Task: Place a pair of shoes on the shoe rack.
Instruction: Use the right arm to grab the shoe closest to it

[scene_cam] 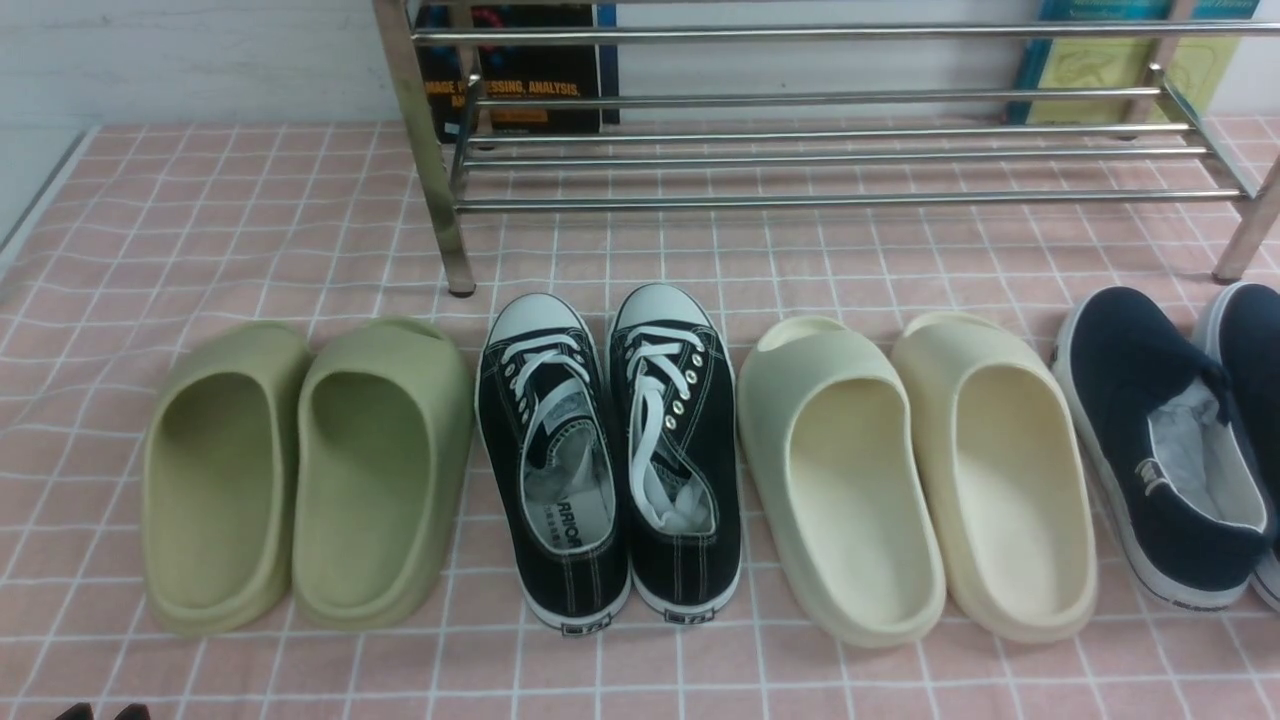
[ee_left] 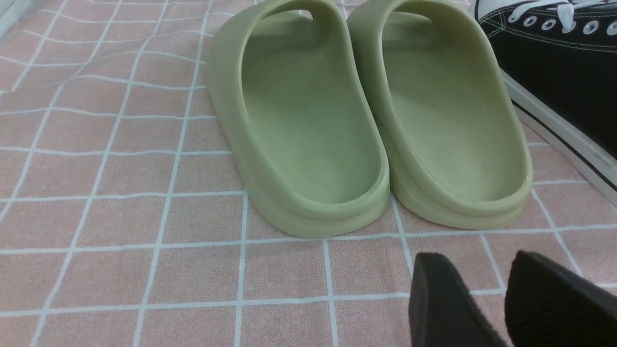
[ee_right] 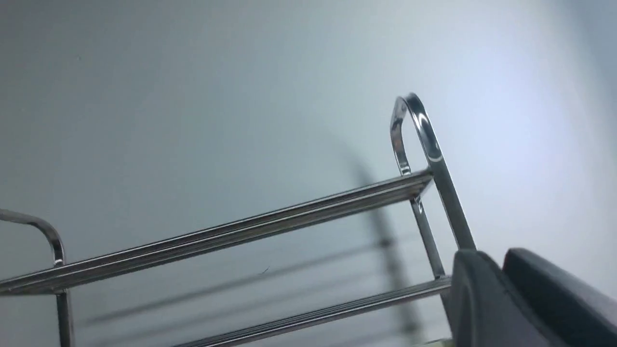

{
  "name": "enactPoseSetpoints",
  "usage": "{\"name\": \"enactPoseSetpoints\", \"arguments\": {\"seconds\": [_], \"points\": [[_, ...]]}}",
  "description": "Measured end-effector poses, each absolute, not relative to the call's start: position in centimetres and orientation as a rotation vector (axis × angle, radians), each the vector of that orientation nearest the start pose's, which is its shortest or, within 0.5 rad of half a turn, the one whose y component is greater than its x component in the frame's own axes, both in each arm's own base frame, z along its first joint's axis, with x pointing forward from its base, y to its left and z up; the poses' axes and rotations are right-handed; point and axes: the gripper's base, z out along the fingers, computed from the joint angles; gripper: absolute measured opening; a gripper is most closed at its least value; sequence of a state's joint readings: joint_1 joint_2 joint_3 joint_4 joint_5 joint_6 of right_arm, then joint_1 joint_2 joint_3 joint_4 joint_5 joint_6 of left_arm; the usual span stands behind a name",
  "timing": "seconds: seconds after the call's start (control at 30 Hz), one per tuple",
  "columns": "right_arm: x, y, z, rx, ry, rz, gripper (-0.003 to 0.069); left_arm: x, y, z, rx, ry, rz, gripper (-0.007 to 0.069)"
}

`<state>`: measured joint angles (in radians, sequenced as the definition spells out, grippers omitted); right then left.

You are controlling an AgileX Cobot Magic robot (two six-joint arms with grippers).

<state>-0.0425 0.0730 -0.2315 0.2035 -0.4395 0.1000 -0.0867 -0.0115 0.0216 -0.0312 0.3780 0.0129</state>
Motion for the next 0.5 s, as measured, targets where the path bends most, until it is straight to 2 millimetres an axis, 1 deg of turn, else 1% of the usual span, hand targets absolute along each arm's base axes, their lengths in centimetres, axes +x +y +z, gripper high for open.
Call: {"name": "enactPoseSetpoints", "arguments": {"seconds": [0.03,0.1,0.13,0.17,0.2,0.23,0.3,0.33,0.4,0.47,0.5], "points": [[3.4,-0.8,34.1,0.190,0.914,0.126,0.0015,5.2,-0.6,17.3,0.074,1.871,-0.082,0.0239],[4.9,-0.7,36.2,0.125,1.013,0.019,-0.0015,5.2,-0.6,17.3,0.074,1.871,-0.082,0.0239],[6.0,-0.7,36.7,0.087,1.074,-0.037,-0.0016,5.2,-0.6,17.3,0.074,1.871,-0.082,0.0239],[7.1,-0.7,36.9,0.048,1.130,-0.092,-0.0016,5.2,-0.6,17.3,0.074,1.871,-0.082,0.0239],[7.6,-0.7,37.0,0.032,1.160,-0.110,-0.0016,5.2,-0.6,17.3,0.074,1.871,-0.082,0.0239],[10.1,-0.8,36.2,-0.022,1.283,-0.169,-0.0016,5.2,-0.6,17.3,0.074,1.871,-0.082,0.0239],[12.9,-0.8,34.5,-0.064,1.452,-0.184,-0.0016,5.2,-0.6,17.3,0.074,1.871,-0.082,0.0239],[14.4,-0.7,33.1,-0.080,1.576,-0.168,-0.0015,5.2,-0.6,17.3,0.074,1.871,-0.082,0.0239],[16.1,-0.6,31.1,-0.090,1.779,-0.114,-0.0015,5.2,-0.6,17.3,0.074,1.871,-0.082,0.0239],[17.6,-0.2,29.1,-0.078,2.034,-0.013,-0.0014,5.2,-0.6,17.3,0.074,1.871,-0.082,0.0239],[17.7,-0.1,28.9,-0.077,2.057,-0.005,-0.0014,5.2,-0.6,17.3,0.074,1.871,-0.082,0.0239]]}}
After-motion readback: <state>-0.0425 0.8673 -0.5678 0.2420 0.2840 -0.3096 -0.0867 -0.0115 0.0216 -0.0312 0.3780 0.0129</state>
